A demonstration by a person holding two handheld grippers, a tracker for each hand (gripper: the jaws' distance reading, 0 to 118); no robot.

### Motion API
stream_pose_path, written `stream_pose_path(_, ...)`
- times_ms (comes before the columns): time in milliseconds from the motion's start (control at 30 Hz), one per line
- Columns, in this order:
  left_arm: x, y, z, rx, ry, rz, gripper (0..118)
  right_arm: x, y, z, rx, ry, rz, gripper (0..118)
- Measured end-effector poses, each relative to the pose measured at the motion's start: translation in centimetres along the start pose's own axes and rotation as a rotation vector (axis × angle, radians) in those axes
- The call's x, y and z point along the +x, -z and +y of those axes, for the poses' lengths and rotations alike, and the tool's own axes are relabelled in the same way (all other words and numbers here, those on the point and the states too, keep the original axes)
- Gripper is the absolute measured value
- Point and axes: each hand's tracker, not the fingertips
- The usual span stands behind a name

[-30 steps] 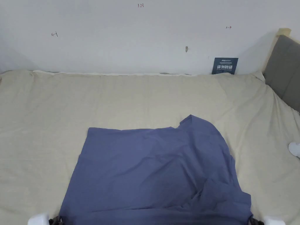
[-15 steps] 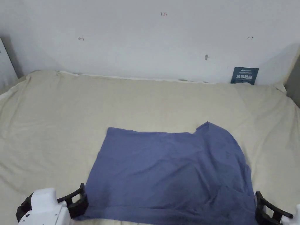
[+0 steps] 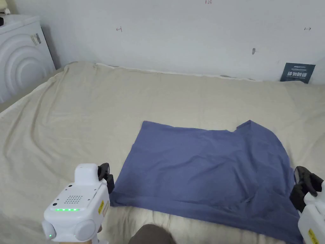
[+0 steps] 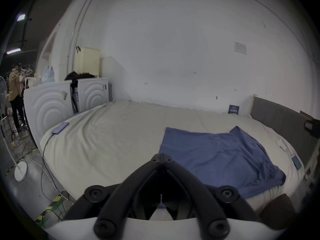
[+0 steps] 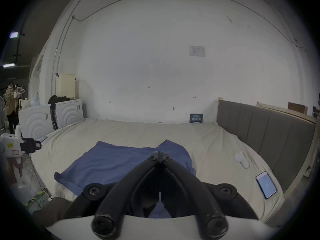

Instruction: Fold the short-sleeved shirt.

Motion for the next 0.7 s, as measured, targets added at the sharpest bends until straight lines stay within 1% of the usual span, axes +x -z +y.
stream_pose_path(67,-1.0,1.1,-0.6,-0.077,0.005,0.016,0,0.1,-0.1,-0.1,-0.005,-0.005,-0.004,0)
stream_pose_path(133,-2.3,3.4,-1.1,-0.209,0.002,-0.015,0,0.3,-0.1,-0.4,-0.021,0.003,-0.003,0)
stream_pose_path(167,-2.3,4.2,-1.8,-0.246,0.025,0.009,3,0.4,0.0,-0.7,-0.030,0.009,0.002,0)
stream_pose_path(200,-2.0,4.5,-2.3,-0.257,0.063,0.047,19,0.3,0.2,-0.9,-0.038,0.011,-0.001,0)
stream_pose_path(233,-2.2,5.4,-2.8,-0.282,0.086,0.050,61,0.4,0.3,-1.0,-0.051,0.010,-0.005,0)
stream_pose_path(267,-2.4,6.7,-3.3,-0.335,0.088,0.044,97,0.4,0.5,-1.2,-0.063,0.010,-0.009,0)
stream_pose_path(300,-2.7,8.1,-3.8,-0.383,0.095,0.037,118,0.4,0.6,-1.5,-0.069,0.013,-0.011,0)
stream_pose_path(333,-2.6,8.8,-4.2,-0.446,0.111,0.028,115,0.5,0.7,-1.7,-0.078,0.017,-0.012,0)
stream_pose_path(367,-2.5,9.4,-4.6,-0.430,0.157,0.033,115,0.6,0.9,-1.9,-0.092,0.019,-0.013,0)
stream_pose_path(433,-2.1,10.6,-5.1,-0.476,0.202,0.061,115,0.6,1.1,-2.3,-0.119,0.003,-0.020,0)
stream_pose_path(500,-2.3,11.1,-5.8,-0.474,0.181,0.048,115,1.0,1.2,-2.8,-0.130,-0.008,-0.015,0)
stream_pose_path(567,-2.5,10.8,-6.4,-0.433,0.115,0.025,114,1.2,1.5,-3.1,-0.158,-0.017,-0.025,0)
stream_pose_path(600,-2.6,10.7,-6.5,-0.417,0.091,0.019,111,1.3,1.6,-3.3,-0.165,-0.014,-0.025,0)
stream_pose_path(633,-2.5,10.9,-6.4,-0.416,0.085,0.033,104,1.5,1.7,-3.4,-0.171,-0.013,-0.027,0)
stream_pose_path(667,-2.3,11.1,-6.2,-0.431,0.084,0.053,92,1.5,1.7,-3.6,-0.180,-0.015,-0.031,0)
stream_pose_path(700,-2.4,11.5,-6.3,-0.440,0.069,0.041,72,1.5,1.8,-3.8,-0.191,-0.019,-0.036,0)
